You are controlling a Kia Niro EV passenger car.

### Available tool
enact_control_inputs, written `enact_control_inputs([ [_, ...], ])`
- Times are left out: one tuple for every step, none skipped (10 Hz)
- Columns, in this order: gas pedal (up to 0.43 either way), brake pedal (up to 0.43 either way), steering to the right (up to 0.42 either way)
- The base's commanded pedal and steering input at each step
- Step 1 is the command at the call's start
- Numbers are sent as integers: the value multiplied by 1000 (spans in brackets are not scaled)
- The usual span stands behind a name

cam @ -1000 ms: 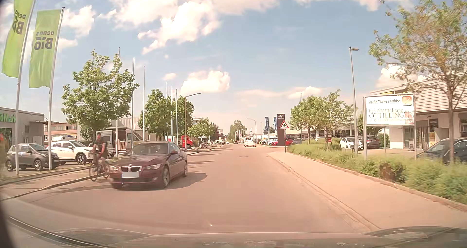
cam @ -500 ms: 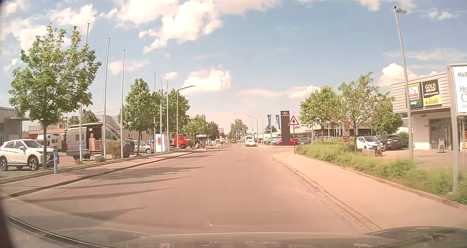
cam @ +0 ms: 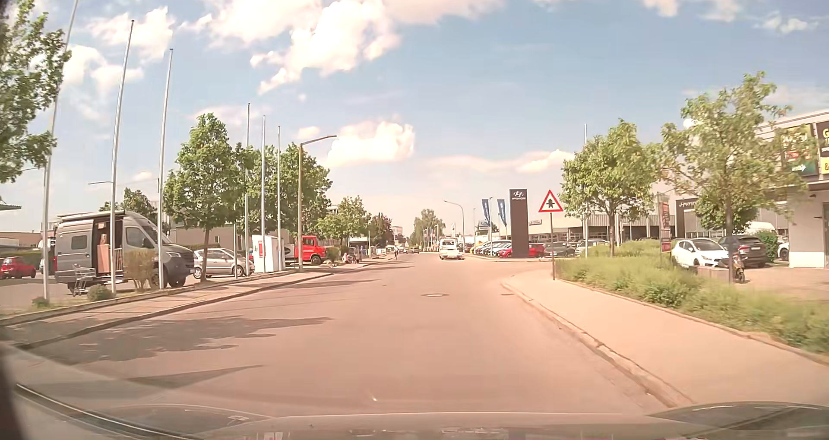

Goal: Follow the waypoints while adhering to traffic rules and regulations

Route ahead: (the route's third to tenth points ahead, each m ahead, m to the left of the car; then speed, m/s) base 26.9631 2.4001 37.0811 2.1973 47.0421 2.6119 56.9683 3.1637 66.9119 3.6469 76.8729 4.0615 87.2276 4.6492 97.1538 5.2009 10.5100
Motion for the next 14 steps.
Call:
enact_control_inputs([
  [0, 24, -3],
  [0, 49, -3],
  [0, 55, -2],
  [0, 18, 0],
  [0, 18, 1],
  [0, 18, 1],
  [0, 18, 1],
  [0, 18, 2],
  [0, 18, 2],
  [0, 18, 3],
  [0, 18, 3],
  [0, 18, 2],
  [0, 18, 2],
  [0, 18, 2],
])
